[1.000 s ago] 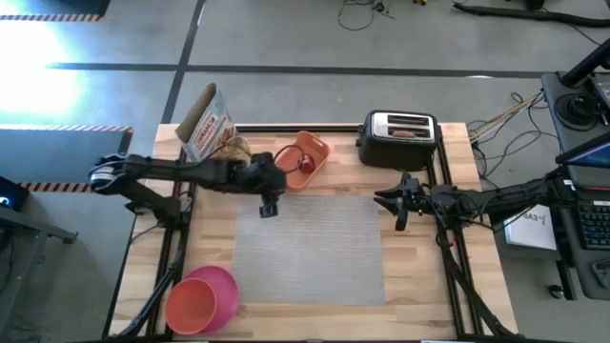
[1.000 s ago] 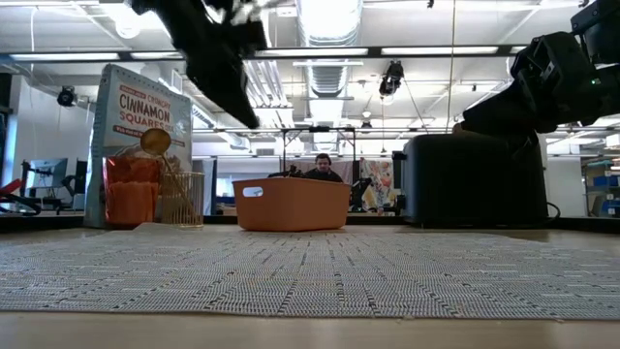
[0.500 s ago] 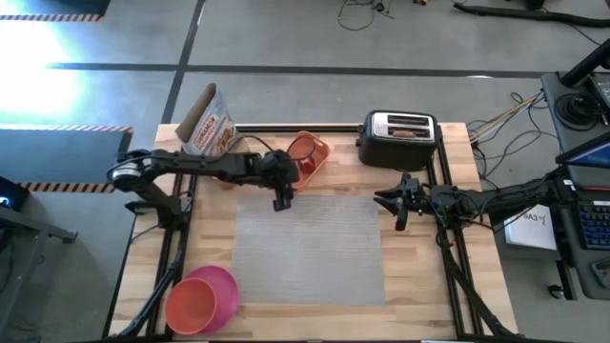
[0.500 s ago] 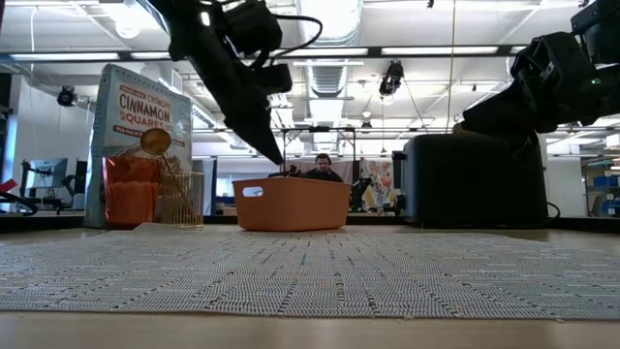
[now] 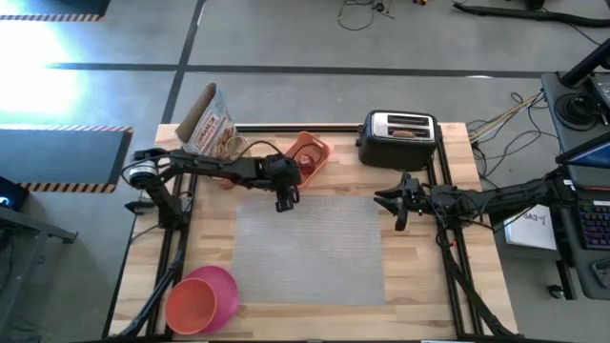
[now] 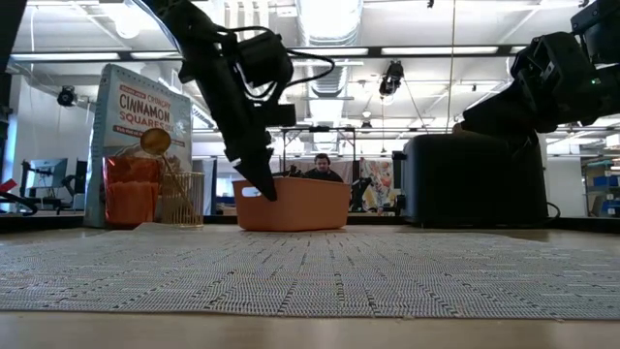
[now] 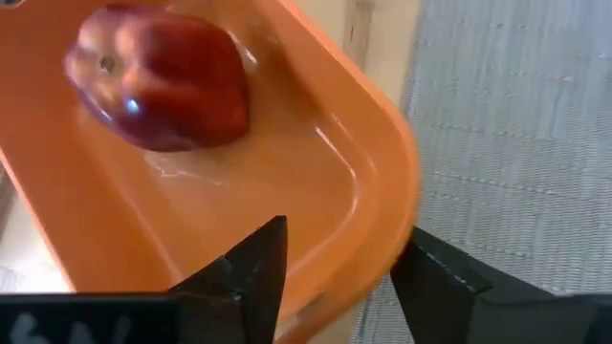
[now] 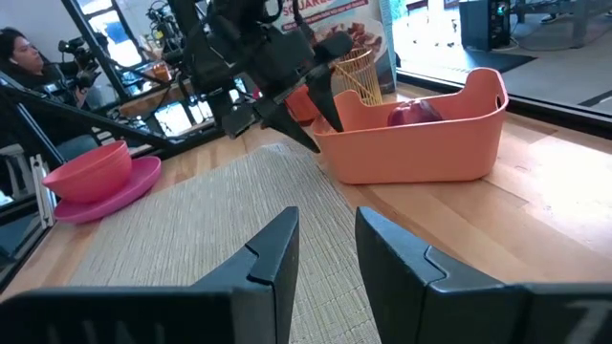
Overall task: Arrange a breakfast setting
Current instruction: Move the orange bin to the bottom right of the table
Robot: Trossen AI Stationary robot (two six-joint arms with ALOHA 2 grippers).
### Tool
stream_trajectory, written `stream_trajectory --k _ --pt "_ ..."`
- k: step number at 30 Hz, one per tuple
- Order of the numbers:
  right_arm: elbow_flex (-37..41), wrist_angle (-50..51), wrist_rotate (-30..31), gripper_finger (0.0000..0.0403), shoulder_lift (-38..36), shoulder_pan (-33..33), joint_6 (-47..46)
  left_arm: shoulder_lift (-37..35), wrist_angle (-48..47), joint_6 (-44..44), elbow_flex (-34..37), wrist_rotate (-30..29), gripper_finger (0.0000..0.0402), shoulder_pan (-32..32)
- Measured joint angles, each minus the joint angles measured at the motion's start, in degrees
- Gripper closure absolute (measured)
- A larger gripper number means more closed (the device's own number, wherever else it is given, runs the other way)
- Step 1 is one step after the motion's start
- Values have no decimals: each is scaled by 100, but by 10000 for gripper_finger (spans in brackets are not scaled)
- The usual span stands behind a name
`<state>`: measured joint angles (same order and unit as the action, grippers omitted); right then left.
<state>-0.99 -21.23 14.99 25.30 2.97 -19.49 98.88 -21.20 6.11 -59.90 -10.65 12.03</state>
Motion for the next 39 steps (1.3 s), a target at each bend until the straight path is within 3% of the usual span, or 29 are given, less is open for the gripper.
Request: stream_trajectory --k 11,18,20,24,27,33,39 --pt "1 0 1 307 2 1 0 -1 -439 16 -84 9 390 -2" --pt "0 -11 -51 307 2 -1 -72 -3 -1388 95 -791 28 400 -22" --pt "1 -128 -636 307 -47 -1 -508 -3 -1650 112 -1051 52 400 -33" --pt "0 -219 -2677 307 -124 2 -1295 -10 -1967 246 -1521 190 401 -82" --pt "0 -214 -3556 307 -123 1 -1800 -10 -2032 430 -1763 442 401 -183" --pt "0 -197 -3912 307 -125 1 -2293 -10 -1975 838 -2003 1416 401 -558" --pt "0 -168 -3940 307 -112 1 -2441 -12 -1974 1357 -1983 1634 401 -1249"
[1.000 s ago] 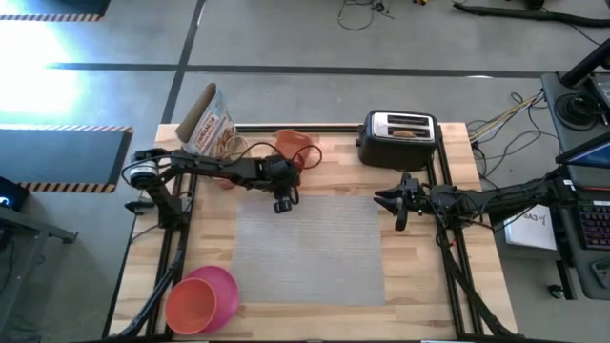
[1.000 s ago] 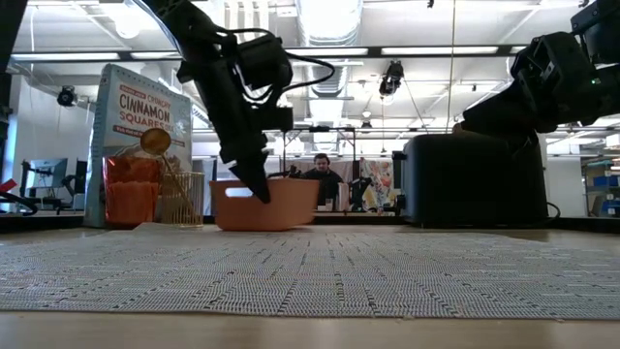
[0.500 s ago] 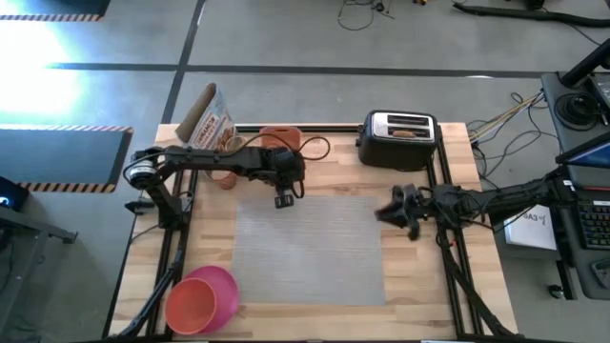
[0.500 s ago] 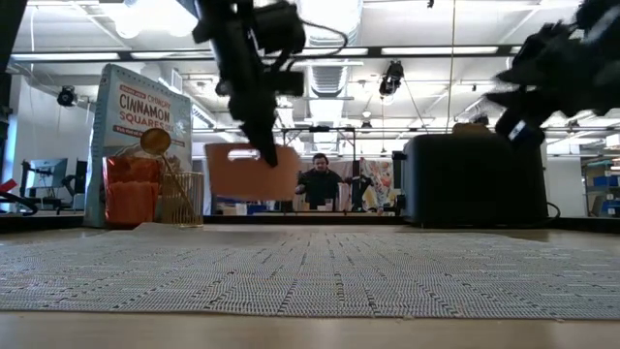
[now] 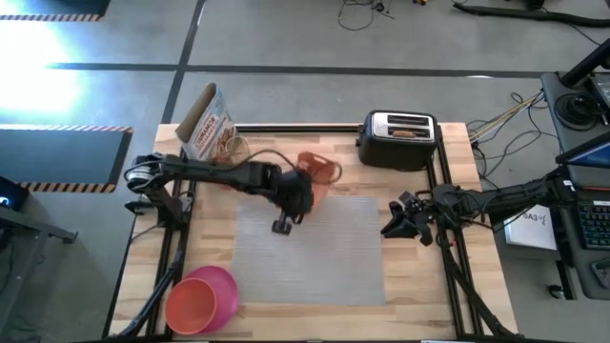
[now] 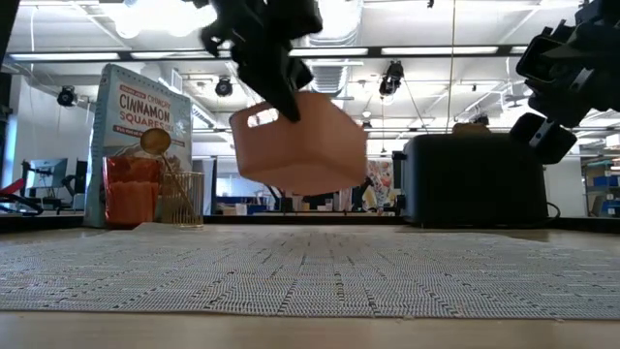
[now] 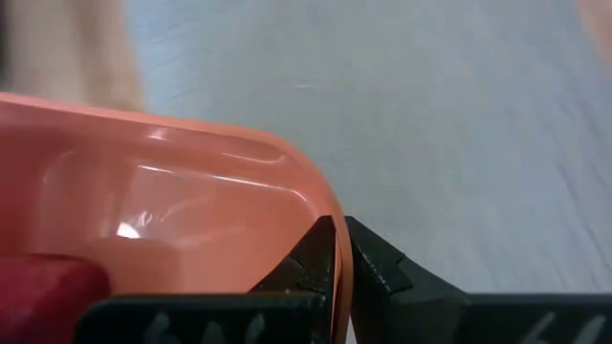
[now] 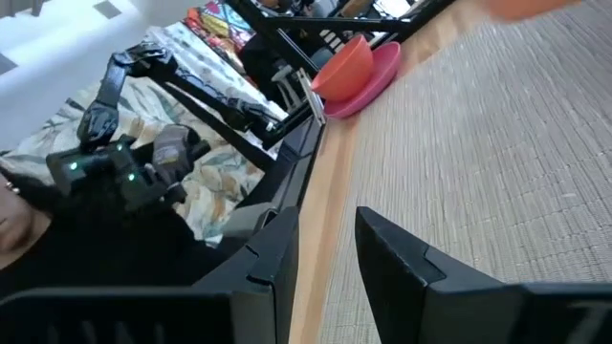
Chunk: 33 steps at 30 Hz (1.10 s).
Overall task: Arrange a breakfast setting
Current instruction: Move the orange bin to the bottom right of the table
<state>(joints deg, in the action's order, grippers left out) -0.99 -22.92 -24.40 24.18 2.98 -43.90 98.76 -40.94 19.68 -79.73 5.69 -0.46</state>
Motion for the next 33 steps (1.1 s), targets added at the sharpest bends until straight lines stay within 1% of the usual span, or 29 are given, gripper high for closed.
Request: stream_trajectory --k 4,5,10,13,15,19,20,21,24,26,27,30,33 --pt "0 -1 30 307 -2 -1 2 39 -46 89 64 -20 401 -426" --pt "0 -3 125 307 -1 -1 25 51 -88 59 64 -30 401 -508" --pt "0 7 1058 307 0 -2 100 65 -192 23 66 -68 401 -885" --pt "0 -8 1914 307 0 0 487 65 -169 -94 66 -66 402 -1044" --pt "0 -12 2764 307 0 -2 642 65 -169 -273 66 -134 402 -1121" --pt "0 -23 4757 307 2 -2 1050 65 -169 -361 70 -461 402 -1233" --pt "0 -26 5144 307 2 -2 1037 65 -169 -366 70 -526 402 -1246" --pt "0 -26 5372 307 2 -4 980 65 -162 -367 70 -562 402 -1250" --pt "0 -39 5543 307 -2 -2 851 68 -16 -365 75 -570 402 -1249" --pt "0 -48 5814 307 -2 -2 623 70 122 -287 77 -574 401 -1246" --pt "0 -46 5903 307 -3 -3 410 70 202 -215 77 -575 402 -1235" --pt "0 -59 5787 307 -13 -2 -431 70 480 -26 77 -577 401 -1200" --pt "0 -41 5785 307 -9 -2 -1076 113 707 71 77 -575 401 -1166"
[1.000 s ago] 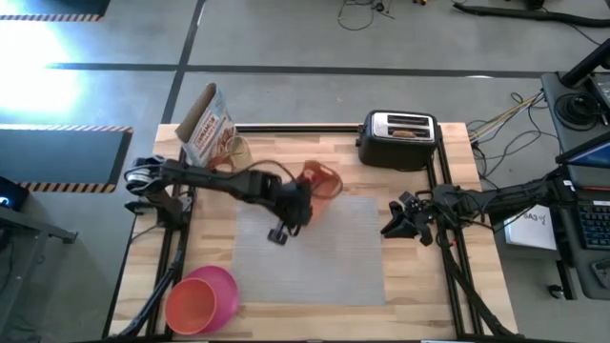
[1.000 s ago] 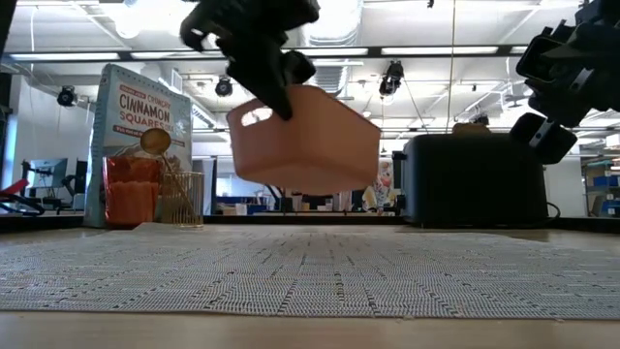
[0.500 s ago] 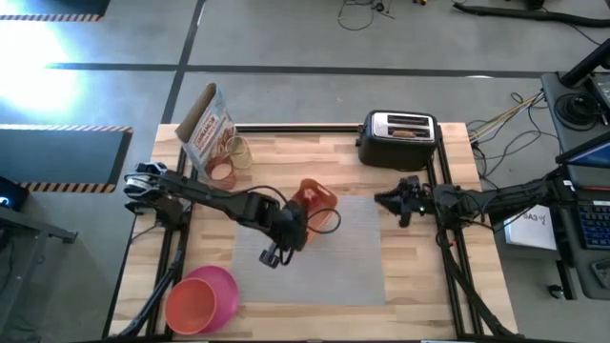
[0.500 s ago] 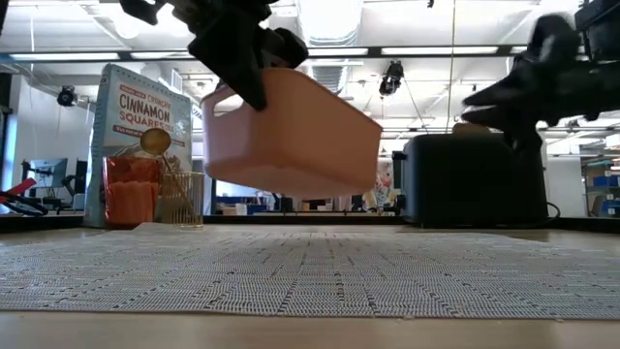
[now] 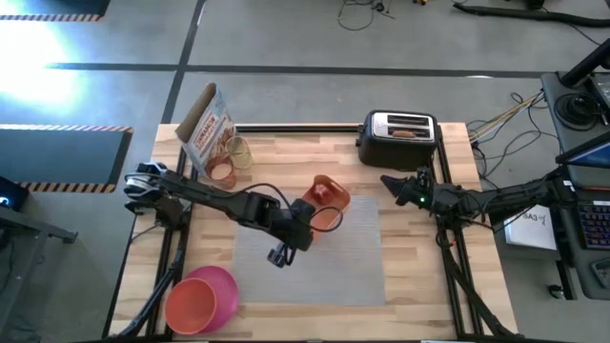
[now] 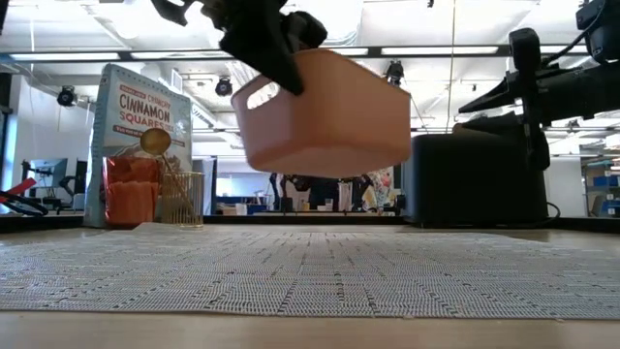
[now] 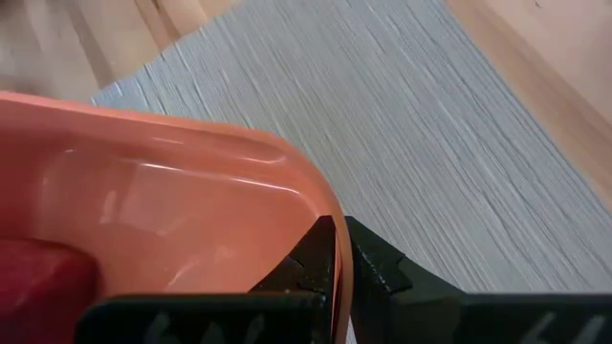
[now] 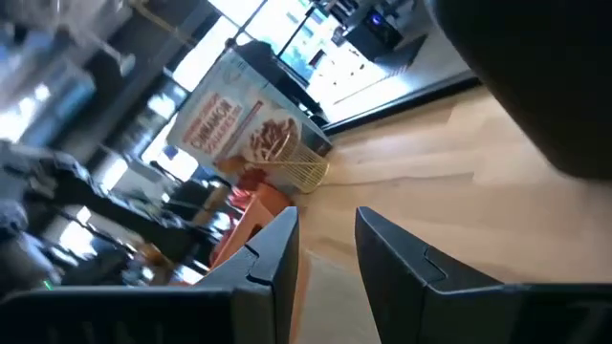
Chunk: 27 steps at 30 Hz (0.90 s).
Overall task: Arrange a breakfast setting
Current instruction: Move the orange bin to the bottom right of the table
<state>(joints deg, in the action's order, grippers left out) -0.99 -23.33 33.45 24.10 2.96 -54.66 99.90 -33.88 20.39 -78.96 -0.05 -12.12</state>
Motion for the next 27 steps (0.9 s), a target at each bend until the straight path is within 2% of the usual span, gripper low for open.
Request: stream_trajectory --k 8,10,17,21,27 --pt "0 7 -126 307 2 0 -311 473 123 10 1 59 401 37" --pt "0 41 -381 307 4 0 -385 603 185 8 2 132 401 37" --pt "-35 166 -1370 307 10 0 624 827 214 174 -240 527 401 146" --pt "-562 1222 -1821 307 120 0 712 828 210 314 -356 551 401 248" --pt "-2123 3336 -2470 307 583 12 1728 828 194 304 -388 562 401 351"
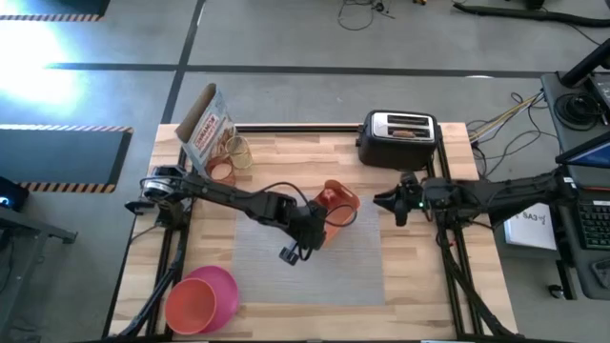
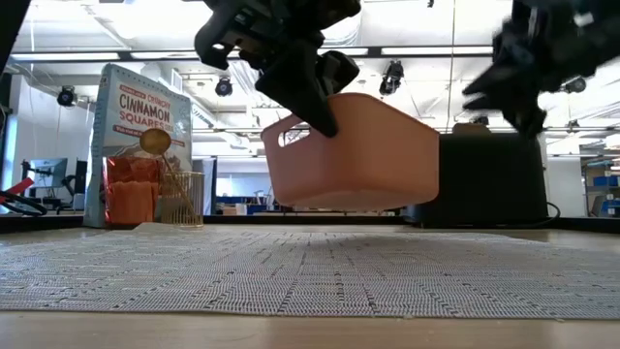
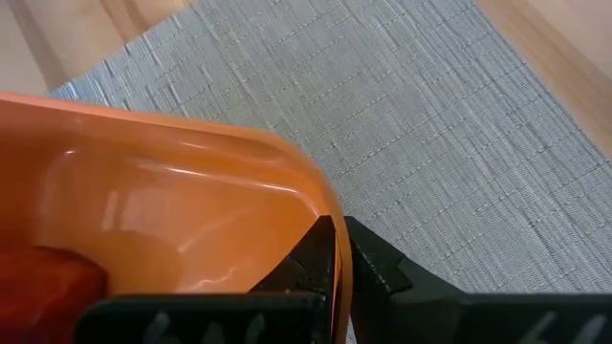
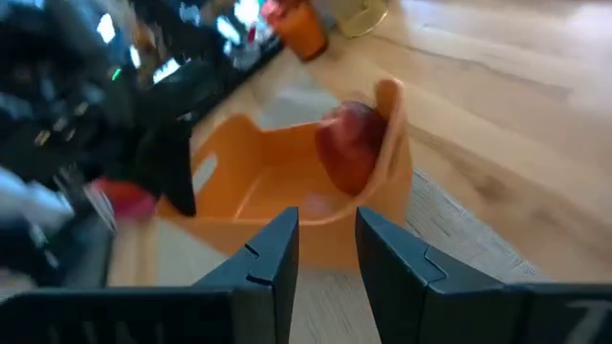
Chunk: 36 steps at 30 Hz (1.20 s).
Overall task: Arrange a breakfast setting
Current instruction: Move the orange bin to the bottom right of the table
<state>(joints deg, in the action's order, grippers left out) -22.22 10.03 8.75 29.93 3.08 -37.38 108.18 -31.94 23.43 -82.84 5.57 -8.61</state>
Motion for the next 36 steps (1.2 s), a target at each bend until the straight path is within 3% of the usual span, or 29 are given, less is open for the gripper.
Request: stream_trajectory --k 7,12,14,18,27,36 --pt "-1688 2896 12 321 984 -1 914 25 -1 -12 4 2 401 23" --pt "-2116 3081 9 382 1482 4 1242 55 3 -2 8 15 401 20" --pt "-2183 3102 0 388 1662 4 1335 55 41 76 8 20 401 21" --pt "-2239 3102 -311 362 1995 4 1745 55 220 465 10 221 401 48" --pt "-2342 3129 -485 256 2698 4 3120 55 397 902 10 454 401 245" --pt "-2823 3182 -431 245 3090 4 4194 162 341 730 10 572 401 346"
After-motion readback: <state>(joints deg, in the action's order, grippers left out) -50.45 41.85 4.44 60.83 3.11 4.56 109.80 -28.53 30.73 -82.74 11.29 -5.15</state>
